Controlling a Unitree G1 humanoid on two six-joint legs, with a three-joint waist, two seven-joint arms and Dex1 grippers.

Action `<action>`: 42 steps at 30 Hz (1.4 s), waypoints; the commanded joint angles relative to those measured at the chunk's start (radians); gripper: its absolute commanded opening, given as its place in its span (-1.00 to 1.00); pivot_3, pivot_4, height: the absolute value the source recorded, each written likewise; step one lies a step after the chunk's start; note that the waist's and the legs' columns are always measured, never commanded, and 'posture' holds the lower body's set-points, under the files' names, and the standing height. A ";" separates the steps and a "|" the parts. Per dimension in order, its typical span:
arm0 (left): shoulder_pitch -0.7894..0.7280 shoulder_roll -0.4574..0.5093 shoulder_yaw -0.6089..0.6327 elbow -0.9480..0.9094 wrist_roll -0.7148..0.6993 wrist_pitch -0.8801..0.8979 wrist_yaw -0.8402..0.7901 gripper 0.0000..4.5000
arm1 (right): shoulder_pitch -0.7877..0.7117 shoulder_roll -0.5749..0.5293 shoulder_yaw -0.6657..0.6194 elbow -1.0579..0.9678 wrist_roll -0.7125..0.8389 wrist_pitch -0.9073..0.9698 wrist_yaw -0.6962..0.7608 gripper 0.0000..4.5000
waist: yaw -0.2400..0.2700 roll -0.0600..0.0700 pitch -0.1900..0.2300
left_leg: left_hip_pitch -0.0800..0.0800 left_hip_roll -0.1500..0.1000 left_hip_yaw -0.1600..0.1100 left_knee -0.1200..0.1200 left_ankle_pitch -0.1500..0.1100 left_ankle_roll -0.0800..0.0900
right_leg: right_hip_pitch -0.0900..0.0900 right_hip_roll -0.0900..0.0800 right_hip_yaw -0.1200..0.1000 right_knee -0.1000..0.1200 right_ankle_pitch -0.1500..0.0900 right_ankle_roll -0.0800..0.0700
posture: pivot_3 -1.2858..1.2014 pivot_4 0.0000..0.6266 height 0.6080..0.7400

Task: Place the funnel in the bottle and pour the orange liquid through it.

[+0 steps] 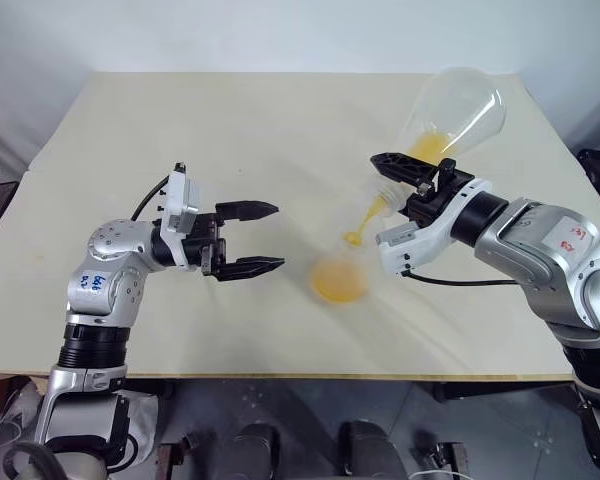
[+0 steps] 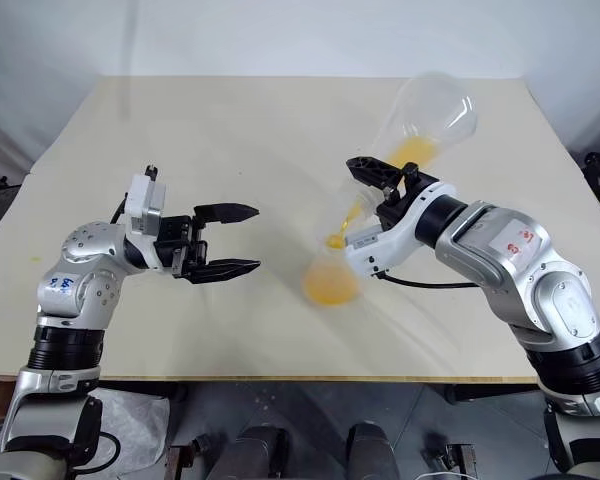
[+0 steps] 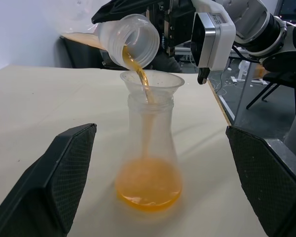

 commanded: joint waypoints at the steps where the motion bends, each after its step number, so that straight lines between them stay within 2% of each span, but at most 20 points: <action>1: -0.014 0.009 0.008 -0.018 -0.005 -0.014 -0.004 1.00 | -0.032 -0.003 -0.030 -0.012 -0.004 -0.012 -0.026 0.10 | 0.000 0.000 0.000 | 0.000 0.000 0.000 0.000 0.000 0.000 | 0.000 0.000 0.000 0.000 0.000 0.000 | 0.03 -0.52 1.00; 42: -0.019 0.006 0.002 -0.017 -0.006 -0.012 -0.003 1.00 | -0.044 -0.028 -0.044 0.005 -0.022 -0.080 -0.062 0.10 | -0.001 0.000 0.000 | 0.000 0.000 0.000 0.000 0.000 0.000 | 0.000 0.000 0.000 0.000 0.000 0.000 | 0.03 -0.52 1.00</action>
